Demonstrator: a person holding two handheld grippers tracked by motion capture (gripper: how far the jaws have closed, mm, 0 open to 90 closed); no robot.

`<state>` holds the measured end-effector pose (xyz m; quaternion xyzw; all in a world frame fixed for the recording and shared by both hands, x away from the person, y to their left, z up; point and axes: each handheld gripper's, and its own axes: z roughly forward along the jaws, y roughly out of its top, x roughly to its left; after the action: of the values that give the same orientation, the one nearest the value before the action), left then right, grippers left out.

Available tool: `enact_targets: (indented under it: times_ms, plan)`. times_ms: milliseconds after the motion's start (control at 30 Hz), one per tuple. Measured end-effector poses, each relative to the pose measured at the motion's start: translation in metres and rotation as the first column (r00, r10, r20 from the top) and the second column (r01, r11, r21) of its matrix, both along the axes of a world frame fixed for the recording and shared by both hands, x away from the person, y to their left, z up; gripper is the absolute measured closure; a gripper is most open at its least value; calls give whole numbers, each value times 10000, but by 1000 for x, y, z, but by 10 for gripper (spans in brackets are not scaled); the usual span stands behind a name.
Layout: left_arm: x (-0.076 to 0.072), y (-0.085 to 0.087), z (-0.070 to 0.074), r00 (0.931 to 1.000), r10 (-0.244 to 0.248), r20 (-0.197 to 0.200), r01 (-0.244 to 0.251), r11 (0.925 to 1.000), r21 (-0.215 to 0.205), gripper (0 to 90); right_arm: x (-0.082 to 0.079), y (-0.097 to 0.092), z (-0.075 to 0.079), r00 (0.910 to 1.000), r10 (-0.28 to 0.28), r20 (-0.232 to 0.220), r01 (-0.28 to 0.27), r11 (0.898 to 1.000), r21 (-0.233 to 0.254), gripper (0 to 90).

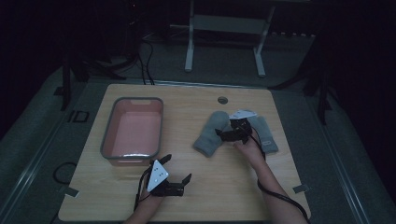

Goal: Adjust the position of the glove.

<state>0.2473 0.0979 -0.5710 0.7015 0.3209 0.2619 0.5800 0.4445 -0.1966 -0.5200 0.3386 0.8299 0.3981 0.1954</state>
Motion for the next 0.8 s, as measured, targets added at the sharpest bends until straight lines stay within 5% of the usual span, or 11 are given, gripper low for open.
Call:
enact_targets:
  times_ms: [267, 467, 800]
  plan:
    - [0, 0, 0, 10000, -18, -40, 18, 10000, -8, 9, 13, 15, -12, 9991, 394, -134, -394, 9992, -5, 263]
    - [1, 0, 0, 10000, -15, -68, 15, 10000, -31, 9, 22, 23, -22, 9983, 516, -274, -532, 9968, -595, 285]
    - [1, 0, 0, 10000, -5, -76, 5, 10000, -28, 9, 31, 22, -29, 9928, 470, -1105, -537, 9968, -592, 543]
